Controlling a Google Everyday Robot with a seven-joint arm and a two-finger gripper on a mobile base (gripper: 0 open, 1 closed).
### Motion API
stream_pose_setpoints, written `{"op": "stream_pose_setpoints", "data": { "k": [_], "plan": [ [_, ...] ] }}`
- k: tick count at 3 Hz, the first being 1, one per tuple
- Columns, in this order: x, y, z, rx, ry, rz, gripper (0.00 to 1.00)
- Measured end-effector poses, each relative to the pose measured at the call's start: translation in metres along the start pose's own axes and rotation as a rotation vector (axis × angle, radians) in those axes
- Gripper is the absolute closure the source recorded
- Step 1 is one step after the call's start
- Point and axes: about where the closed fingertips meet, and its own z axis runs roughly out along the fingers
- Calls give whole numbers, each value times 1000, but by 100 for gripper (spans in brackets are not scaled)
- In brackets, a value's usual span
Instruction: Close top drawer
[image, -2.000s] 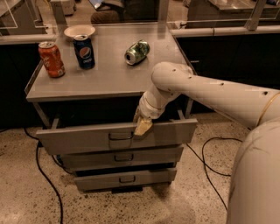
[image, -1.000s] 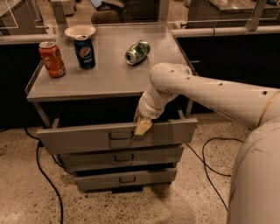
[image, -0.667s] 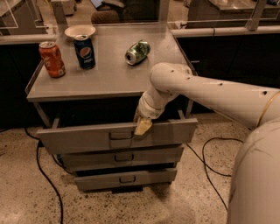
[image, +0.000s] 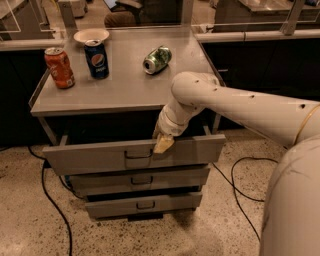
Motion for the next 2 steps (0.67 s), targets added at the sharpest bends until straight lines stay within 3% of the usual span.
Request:
{"op": "stream_pose_setpoints", "data": {
  "k": [1,2],
  "plan": [
    [0,0,0,0,0,0,3],
    [0,0,0,0,0,0,0]
  ]
}}
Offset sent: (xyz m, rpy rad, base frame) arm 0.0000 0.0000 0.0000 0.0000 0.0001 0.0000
